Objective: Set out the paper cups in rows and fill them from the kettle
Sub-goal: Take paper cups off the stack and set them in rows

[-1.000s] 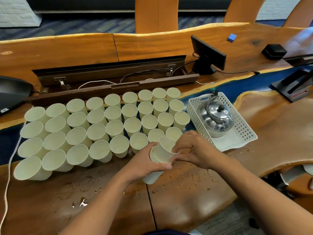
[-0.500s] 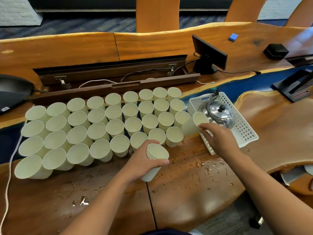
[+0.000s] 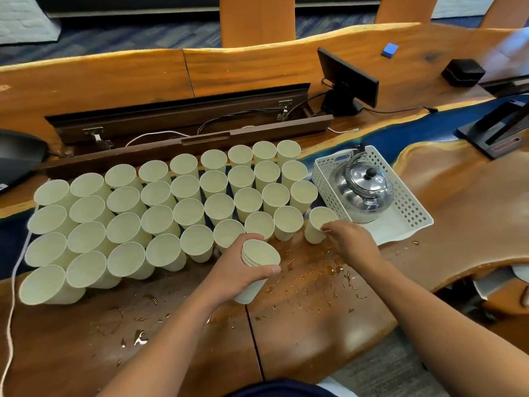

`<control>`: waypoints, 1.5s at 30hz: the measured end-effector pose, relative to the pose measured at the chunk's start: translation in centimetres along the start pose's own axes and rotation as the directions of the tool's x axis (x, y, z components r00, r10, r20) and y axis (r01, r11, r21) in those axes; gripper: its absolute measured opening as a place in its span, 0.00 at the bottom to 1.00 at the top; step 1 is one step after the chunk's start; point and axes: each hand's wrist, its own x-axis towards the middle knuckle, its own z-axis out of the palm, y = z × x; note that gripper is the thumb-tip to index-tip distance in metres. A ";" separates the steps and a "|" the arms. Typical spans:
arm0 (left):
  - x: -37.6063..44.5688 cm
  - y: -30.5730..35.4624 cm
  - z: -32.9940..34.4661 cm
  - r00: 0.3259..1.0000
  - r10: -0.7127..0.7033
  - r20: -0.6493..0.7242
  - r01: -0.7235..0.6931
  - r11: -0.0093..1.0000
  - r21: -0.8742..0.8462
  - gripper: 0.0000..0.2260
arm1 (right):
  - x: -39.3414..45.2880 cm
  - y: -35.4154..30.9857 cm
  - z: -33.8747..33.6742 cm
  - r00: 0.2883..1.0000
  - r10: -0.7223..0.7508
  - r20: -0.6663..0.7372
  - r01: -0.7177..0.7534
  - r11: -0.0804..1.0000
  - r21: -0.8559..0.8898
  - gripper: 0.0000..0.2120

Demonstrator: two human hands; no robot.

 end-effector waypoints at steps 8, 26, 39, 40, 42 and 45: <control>0.0 0.1 0.1 1.000 -0.002 -0.005 0.003 1.000 0.009 0.28 | 1.1 -0.8 0.8 0.998 -0.060 0.012 0.059 0.997 0.054 0.10; -1.2 -1.5 -2.1 0.998 -0.032 -0.050 0.027 0.995 -0.092 0.29 | -1.4 -12.2 -4.4 0.889 -0.455 0.045 0.409 0.836 0.365 0.15; -7.6 -7.8 -7.7 0.971 -0.094 -0.220 0.047 0.977 -0.209 0.37 | -2.3 -23.1 -0.7 0.668 -0.721 0.187 0.615 0.676 0.406 0.11; -8.0 -8.2 -8.0 0.973 -0.095 -0.212 0.049 0.976 -0.213 0.38 | -2.4 -23.5 -0.6 0.669 -0.722 0.175 0.624 0.674 0.397 0.11; -9.2 -9.1 -9.0 0.976 -0.095 -0.197 0.053 0.976 -0.209 0.36 | -2.5 -25.0 -0.1 0.662 -0.733 0.156 0.639 0.661 0.393 0.10; -10.5 -10.8 -10.5 0.973 -0.088 -0.213 0.041 0.976 -0.214 0.35 | -2.5 -27.3 0.5 0.657 -0.745 0.119 0.664 0.646 0.378 0.09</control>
